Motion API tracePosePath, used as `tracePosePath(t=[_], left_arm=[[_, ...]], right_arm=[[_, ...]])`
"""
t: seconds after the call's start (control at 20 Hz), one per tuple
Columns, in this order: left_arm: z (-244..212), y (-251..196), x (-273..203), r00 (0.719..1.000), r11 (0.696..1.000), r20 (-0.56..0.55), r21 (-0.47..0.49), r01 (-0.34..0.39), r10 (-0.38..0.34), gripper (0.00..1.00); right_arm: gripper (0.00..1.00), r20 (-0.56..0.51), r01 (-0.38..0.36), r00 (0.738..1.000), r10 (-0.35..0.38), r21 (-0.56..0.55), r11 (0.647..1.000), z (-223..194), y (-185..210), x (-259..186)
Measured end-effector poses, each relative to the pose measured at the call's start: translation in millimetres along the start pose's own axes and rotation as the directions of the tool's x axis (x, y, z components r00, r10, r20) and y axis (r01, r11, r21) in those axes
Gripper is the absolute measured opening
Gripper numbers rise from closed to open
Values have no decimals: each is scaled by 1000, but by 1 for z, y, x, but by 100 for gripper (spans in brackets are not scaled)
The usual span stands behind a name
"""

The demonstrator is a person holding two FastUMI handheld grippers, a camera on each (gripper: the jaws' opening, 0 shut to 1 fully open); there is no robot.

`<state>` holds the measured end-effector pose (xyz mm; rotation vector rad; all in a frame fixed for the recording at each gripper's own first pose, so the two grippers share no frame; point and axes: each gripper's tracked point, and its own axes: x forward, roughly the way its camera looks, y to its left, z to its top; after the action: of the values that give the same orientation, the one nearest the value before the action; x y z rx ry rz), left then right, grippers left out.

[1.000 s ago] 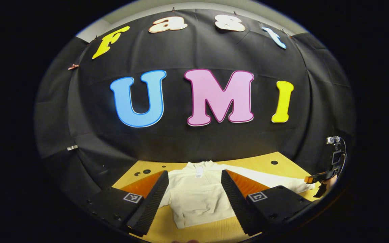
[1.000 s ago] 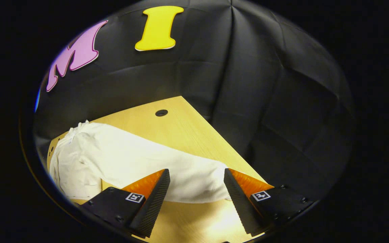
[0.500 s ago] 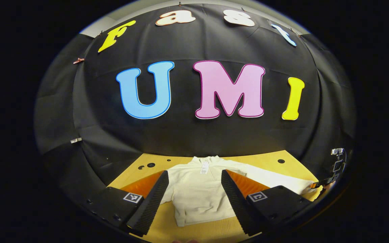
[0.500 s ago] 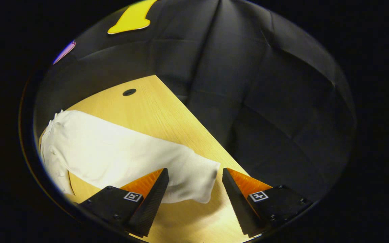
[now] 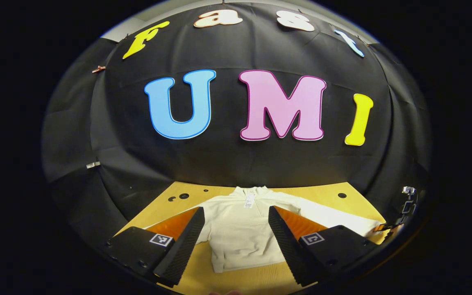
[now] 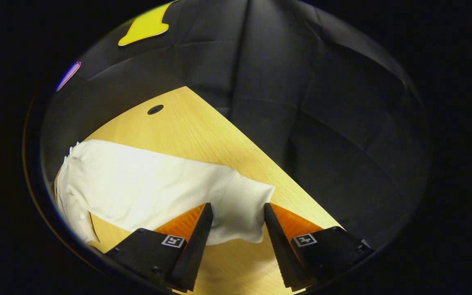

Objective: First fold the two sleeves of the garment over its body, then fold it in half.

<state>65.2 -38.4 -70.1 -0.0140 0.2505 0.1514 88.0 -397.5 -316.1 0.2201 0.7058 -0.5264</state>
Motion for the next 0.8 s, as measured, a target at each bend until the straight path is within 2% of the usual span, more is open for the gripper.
tracePosePath(t=[0.05,0.15,0.2,0.25,0.3,0.35,0.4,0.45,0.6,0.8], left_arm=[[1,-1,-1,1000,1000,1,0,2,-2,98],[1,-1,-2,1000,1000,2,1,6,-6,98],[0,0,-3,1000,1000,3,2,6,-6,98],[0,2,-4,1000,1000,2,3,4,-4,98],[0,4,-4,1000,1000,1,3,0,0,98],[0,6,-5,1000,1000,0,2,-4,4,98],[-1,8,-4,1000,1000,-2,-1,-6,6,98],[-2,10,-4,1000,1000,-3,-4,-8,8,98],[-4,14,-4,1000,1000,-9,-7,-11,11,98],[-2,18,-4,1000,1000,-4,-8,-3,3,98]], right_arm=[[78,3,-9,1000,9,-4,1000,1,5,0],[48,3,-29,1000,29,-25,999,-1,15,2],[26,4,-16,1000,16,-47,999,-2,15,2],[26,10,-12,1000,13,-67,998,-1,17,4],[17,15,-11,1000,12,-91,996,1,19,1],[17,7,-26,1000,27,-109,994,0,24,0],[10,-1,-50,999,50,-117,992,0,28,0],[7,-14,-71,997,70,-116,991,-1,31,-2],[6,-15,-86,996,85,-119,989,6,35,-7],[6,60,-98,992,108,-150,984,46,46,-35]])
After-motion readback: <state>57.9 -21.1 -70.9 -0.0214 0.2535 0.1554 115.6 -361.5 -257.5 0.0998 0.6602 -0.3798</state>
